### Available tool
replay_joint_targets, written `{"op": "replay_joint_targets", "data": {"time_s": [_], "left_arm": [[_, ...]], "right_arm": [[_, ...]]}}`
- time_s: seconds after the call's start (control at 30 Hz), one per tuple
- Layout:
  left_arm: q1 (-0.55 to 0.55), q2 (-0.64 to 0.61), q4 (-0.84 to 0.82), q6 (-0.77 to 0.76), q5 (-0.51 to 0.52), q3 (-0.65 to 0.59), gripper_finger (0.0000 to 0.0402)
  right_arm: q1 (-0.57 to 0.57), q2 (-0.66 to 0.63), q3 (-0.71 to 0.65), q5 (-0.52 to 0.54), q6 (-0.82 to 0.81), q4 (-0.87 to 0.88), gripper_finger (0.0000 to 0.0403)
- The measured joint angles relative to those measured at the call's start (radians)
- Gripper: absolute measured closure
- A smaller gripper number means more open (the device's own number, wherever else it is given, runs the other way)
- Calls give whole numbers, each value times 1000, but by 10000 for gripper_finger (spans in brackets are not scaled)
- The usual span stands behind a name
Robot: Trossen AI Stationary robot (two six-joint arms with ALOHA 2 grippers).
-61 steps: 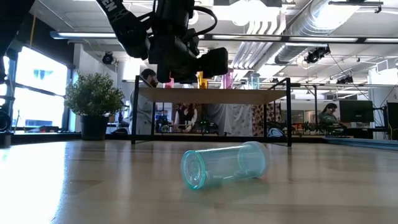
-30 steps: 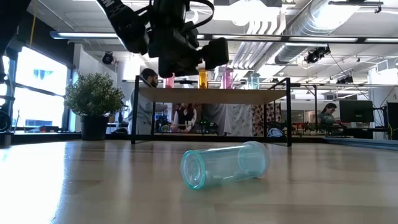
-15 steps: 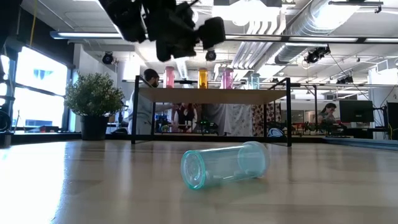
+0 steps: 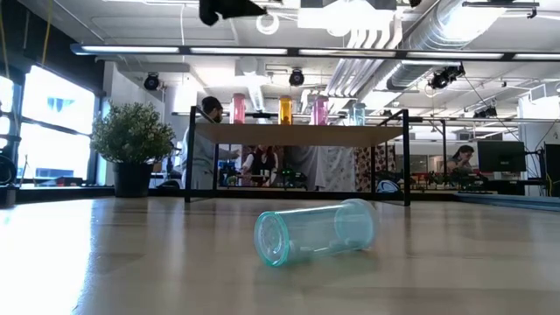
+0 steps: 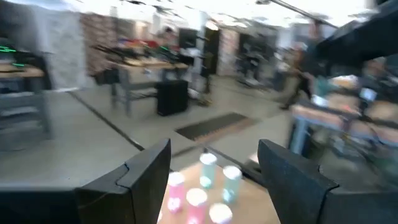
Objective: Pick and place medicine bottles onto shelf by color
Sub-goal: Put the blue pill bottle on the shelf aligned with the other blue pill bottles
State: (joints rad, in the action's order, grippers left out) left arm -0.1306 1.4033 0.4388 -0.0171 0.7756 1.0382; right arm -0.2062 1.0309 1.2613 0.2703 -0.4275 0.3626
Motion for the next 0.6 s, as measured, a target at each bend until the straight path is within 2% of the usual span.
{"op": "replay_joint_targets", "data": {"time_s": [0.3,0.53,0.6], "left_arm": [[14,-272,-466,-155,-312,0,170],[14,-426,-704,-139,-419,-3,170],[15,-461,-723,-144,-453,-25,170]], "right_arm": [[158,44,0,2,-410,178,226],[310,160,0,10,-762,179,226],[348,203,0,10,-880,172,226]]}}
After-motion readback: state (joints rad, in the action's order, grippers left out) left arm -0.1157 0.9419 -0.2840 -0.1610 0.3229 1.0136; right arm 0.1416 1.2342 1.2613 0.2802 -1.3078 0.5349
